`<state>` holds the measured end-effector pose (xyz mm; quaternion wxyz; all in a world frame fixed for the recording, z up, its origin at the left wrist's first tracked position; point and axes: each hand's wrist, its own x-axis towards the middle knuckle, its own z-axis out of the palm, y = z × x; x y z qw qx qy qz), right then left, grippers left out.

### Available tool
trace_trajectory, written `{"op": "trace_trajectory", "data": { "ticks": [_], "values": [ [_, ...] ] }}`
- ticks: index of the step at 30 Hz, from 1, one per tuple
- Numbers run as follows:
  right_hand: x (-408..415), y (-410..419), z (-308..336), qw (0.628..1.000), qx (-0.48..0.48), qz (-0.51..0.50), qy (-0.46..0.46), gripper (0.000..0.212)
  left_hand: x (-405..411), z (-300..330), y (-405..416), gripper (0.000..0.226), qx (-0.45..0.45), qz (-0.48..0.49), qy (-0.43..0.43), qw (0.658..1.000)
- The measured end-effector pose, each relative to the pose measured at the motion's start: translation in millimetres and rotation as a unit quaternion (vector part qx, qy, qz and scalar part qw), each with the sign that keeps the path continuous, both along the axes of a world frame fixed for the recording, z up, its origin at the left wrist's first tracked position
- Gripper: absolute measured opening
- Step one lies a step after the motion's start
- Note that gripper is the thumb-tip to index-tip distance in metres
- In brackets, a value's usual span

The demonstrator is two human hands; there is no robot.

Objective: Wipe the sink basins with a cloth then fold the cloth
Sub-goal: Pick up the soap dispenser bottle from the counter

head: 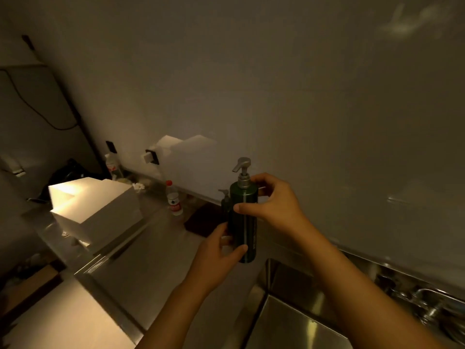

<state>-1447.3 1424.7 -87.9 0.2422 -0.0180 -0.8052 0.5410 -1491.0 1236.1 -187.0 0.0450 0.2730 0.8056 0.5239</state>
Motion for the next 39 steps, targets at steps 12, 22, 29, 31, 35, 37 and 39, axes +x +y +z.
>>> {"op": "trace_trajectory", "data": {
  "ticks": [12,22,29,31,35,37,39],
  "values": [
    [-67.7,-47.6,-6.5,0.982,0.013,-0.182,-0.043,0.064,-131.0,-16.5,-13.3,0.053,-0.017,-0.183,-0.030,0.983],
    [-66.0,-79.3,5.6,0.969,0.020,-0.243,-0.047,0.064,-151.0,-11.0,-22.5,0.059,-0.013,-0.253,-0.040,0.967],
    [-49.7,-82.6,4.9,0.971,0.014,-0.236,-0.034,0.064,-133.6,-4.7,-28.4,0.065,-0.015,-0.246,-0.031,0.969],
    [-44.9,-83.7,4.1,0.973,0.007,-0.227,-0.033,0.064,-128.4,-4.1,-31.9,0.066,-0.024,-0.242,-0.024,0.970],
    [-40.2,-87.3,-2.2,0.976,0.006,-0.213,-0.035,0.066,-119.6,-8.1,-39.9,0.061,-0.021,-0.228,-0.022,0.973],
    [-40.7,-89.7,-7.1,0.976,0.006,-0.215,-0.036,0.065,-119.0,-13.4,-42.9,0.059,-0.022,-0.219,-0.020,0.975],
    [-43.3,-91.9,-13.4,0.977,0.002,-0.210,-0.041,0.066,-119.7,-19.4,-47.4,0.058,-0.028,-0.215,-0.022,0.976]
  ]
}}
